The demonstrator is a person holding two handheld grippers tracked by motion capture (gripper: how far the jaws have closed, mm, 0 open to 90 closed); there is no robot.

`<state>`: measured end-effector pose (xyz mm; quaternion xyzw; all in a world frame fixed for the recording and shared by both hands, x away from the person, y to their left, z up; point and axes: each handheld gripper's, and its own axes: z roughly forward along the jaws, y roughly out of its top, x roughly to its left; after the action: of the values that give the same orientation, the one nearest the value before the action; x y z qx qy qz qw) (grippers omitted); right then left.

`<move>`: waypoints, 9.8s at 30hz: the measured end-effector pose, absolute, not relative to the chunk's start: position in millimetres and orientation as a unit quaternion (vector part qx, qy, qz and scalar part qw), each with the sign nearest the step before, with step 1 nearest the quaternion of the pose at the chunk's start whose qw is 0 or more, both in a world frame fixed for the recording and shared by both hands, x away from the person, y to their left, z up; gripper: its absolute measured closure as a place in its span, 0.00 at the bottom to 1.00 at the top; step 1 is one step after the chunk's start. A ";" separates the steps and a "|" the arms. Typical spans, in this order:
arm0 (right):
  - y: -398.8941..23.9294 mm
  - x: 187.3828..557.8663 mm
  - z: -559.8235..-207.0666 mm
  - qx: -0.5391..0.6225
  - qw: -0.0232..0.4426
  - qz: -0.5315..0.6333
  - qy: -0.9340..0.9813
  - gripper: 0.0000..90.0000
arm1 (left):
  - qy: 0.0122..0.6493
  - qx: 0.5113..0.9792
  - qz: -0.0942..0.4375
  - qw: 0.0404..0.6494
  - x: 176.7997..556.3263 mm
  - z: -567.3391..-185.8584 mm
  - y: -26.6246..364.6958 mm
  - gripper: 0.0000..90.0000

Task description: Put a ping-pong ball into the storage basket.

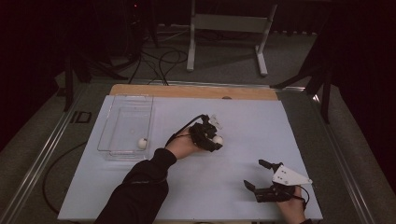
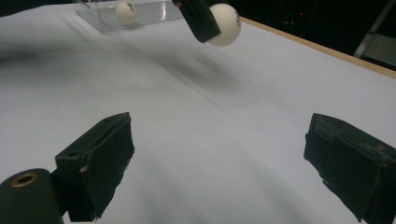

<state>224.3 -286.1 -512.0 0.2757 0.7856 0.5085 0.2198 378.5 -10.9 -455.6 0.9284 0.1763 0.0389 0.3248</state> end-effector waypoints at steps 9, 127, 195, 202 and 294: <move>-286.1 223.6 -511.2 0.277 0.217 0.513 0.783 0.09 | 0.167 0.931 0.042 0.321 371.8 -446.3 3.6 0.58; -285.7 223.0 -509.9 0.278 0.225 0.510 0.783 0.09 | 0.226 0.896 0.086 0.373 353.3 -330.4 146.7 0.58; -284.7 223.9 -511.3 0.280 0.221 0.506 0.785 0.09 | 0.421 0.808 0.193 0.364 362.0 -351.7 226.3 0.58; -284.3 224.0 -511.6 0.282 0.219 0.505 0.786 0.09 | 0.432 0.803 0.183 0.367 366.5 -365.7 232.7 0.58; -284.6 226.2 -514.2 0.284 0.212 0.500 0.790 0.09 | 0.473 0.843 0.110 0.230 414.0 -460.7 211.1 0.58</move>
<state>226.2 -284.6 -514.2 0.2838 0.7904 0.4996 0.2124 414.0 211.1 -460.7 0.8434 0.4729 0.1100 0.2302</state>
